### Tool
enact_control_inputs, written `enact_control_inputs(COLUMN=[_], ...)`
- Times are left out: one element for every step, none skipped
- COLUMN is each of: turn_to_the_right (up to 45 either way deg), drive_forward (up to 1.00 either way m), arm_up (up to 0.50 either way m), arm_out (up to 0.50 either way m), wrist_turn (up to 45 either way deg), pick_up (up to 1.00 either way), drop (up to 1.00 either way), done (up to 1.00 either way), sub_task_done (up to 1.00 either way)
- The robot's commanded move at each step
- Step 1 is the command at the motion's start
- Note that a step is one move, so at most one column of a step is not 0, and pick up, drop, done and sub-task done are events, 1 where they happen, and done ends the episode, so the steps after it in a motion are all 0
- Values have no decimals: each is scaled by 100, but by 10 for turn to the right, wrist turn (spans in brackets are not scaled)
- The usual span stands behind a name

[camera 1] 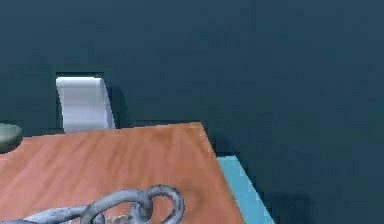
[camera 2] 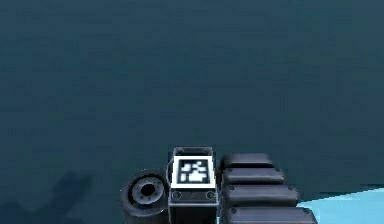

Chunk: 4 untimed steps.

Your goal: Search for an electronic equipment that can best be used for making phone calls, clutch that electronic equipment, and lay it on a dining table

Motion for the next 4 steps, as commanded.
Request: enact_control_inputs(turn_to_the_right=[-450,-450,-90,-30], drive_forward=[0,0,0,0], arm_up=[0,0,0,0], arm_out=[0,0,0,0], wrist_turn=[0,0,0,0], pick_up=[0,0,0,0], drop=[0,0,0,0], done=[0,0,0,0], sub_task_done=[0,0,0,0])
